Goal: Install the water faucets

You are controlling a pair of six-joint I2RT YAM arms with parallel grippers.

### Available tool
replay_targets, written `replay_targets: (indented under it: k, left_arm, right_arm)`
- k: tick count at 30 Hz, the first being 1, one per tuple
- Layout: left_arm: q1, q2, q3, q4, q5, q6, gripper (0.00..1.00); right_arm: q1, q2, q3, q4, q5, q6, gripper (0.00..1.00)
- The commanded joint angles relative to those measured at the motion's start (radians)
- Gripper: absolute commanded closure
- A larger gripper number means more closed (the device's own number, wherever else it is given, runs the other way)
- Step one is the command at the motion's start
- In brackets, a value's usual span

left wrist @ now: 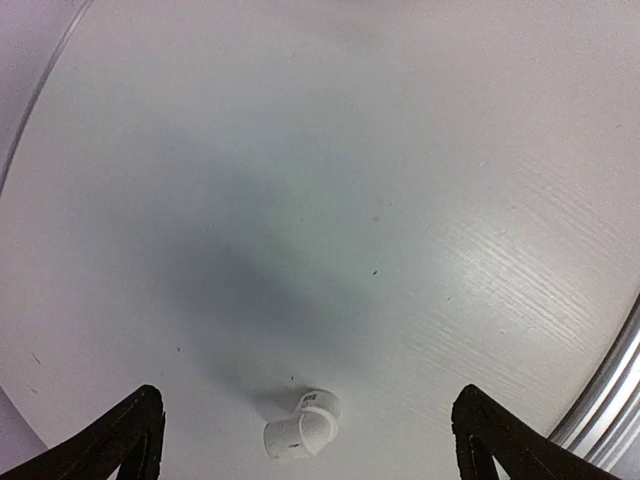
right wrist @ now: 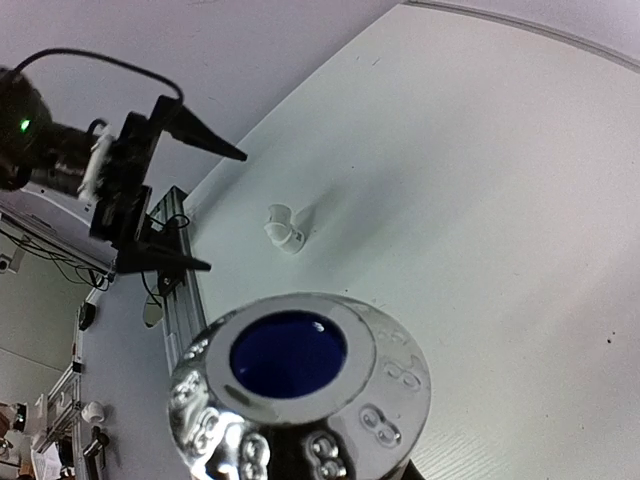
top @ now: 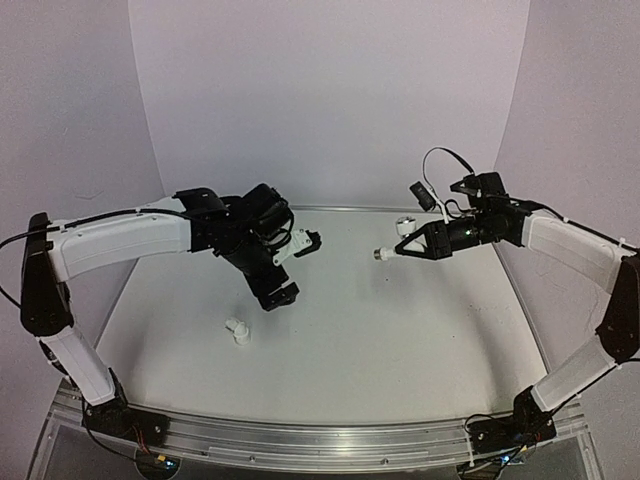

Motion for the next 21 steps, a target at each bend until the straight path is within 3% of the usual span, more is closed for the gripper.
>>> replay_targets:
  k: [1, 9, 15, 21]
  left_arm:
    - [0.118, 0.090, 0.048, -0.258, 0.103, -0.110, 0.01]
    - [0.160, 0.161, -0.016, -0.331, 0.080, -0.064, 0.05]
    - [0.163, 0.127, -0.057, -0.279, 0.164, 0.101, 0.07]
    - [0.163, 0.123, -0.072, -0.222, 0.149, 0.265, 0.06]
  right_arm:
    - [0.006, -0.094, -0.034, 0.027, 0.043, -0.057, 1.00]
    - [0.007, -0.111, -0.070, 0.030, 0.033, -0.064, 1.00]
    - [0.006, -0.097, -0.071, 0.029, 0.015, -0.060, 1.00]
    - [0.006, -0.086, -0.066, 0.028, 0.006, -0.055, 1.00]
